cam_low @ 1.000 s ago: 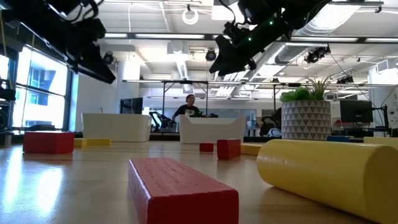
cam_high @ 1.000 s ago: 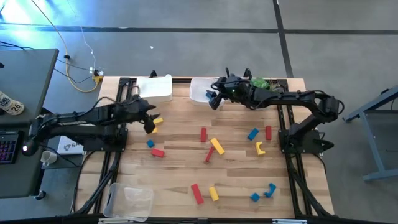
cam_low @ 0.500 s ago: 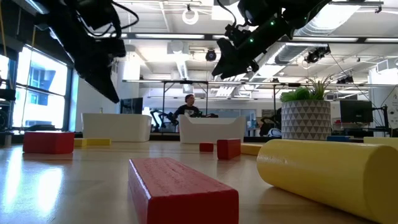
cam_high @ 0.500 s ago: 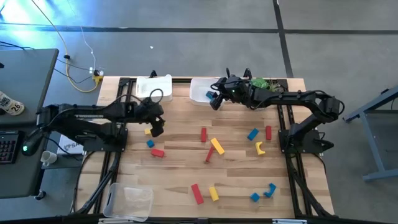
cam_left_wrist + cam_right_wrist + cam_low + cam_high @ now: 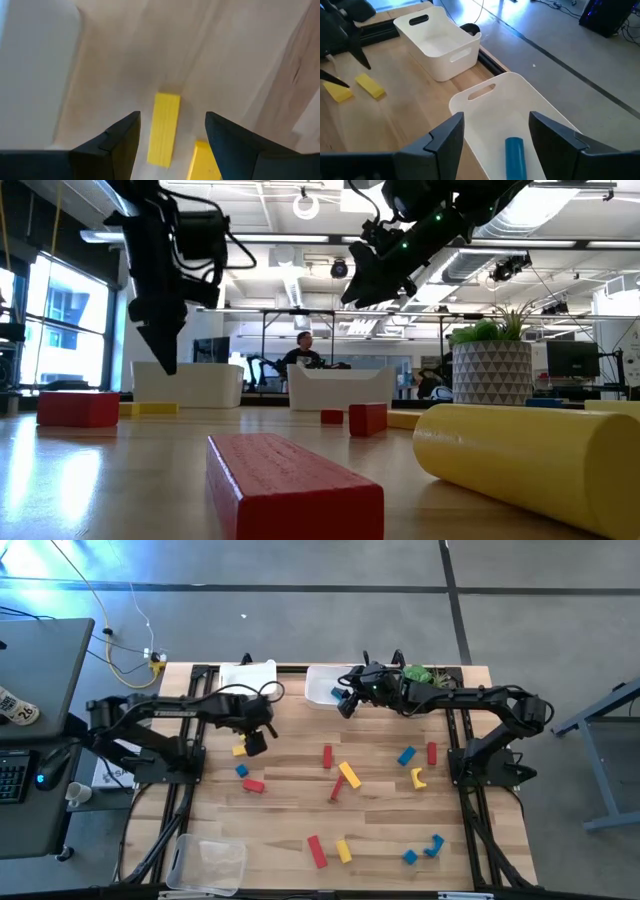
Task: Sort & place blocks by color
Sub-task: Put the yellow block into the left white bin
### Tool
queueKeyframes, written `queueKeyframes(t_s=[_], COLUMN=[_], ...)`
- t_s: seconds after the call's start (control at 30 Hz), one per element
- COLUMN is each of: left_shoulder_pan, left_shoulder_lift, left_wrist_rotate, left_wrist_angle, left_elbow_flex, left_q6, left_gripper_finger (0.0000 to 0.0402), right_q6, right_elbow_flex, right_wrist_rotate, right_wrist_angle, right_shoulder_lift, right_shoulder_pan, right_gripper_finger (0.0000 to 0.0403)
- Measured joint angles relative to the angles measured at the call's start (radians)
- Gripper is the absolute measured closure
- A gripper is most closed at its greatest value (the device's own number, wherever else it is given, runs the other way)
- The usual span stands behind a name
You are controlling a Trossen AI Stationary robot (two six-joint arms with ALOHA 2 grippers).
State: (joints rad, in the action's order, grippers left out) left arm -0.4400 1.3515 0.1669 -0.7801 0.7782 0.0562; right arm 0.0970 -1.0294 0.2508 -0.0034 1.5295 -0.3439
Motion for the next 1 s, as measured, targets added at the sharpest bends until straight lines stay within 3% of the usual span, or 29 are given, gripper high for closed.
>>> queueKeyframes(t_s=[0.2,0.4,1.0], left_shoulder_pan=[-0.012,-0.012,-0.034], left_shoulder_lift=[0.084,0.149,0.272], left_wrist_rotate=[-0.024,0.035,0.012], left_wrist_angle=[-0.010,-0.010,0.007], left_elbow_flex=[0.003,0.003,0.008], left_q6=[-0.034,-0.042,-0.045], left_gripper_finger=[0.0191,0.0191,0.0194], right_q6=[0.000,0.000,0.000], right_elbow_flex=[0.000,0.000,0.000], right_wrist_rotate=[0.000,0.000,0.000], right_wrist_angle=[-0.001,-0.001,-0.001], right_shoulder_lift=[0.000,0.000,0.000], right_shoulder_pan=[0.000,0.000,0.000], right_gripper_finger=[0.0192,0.0192,0.0192])
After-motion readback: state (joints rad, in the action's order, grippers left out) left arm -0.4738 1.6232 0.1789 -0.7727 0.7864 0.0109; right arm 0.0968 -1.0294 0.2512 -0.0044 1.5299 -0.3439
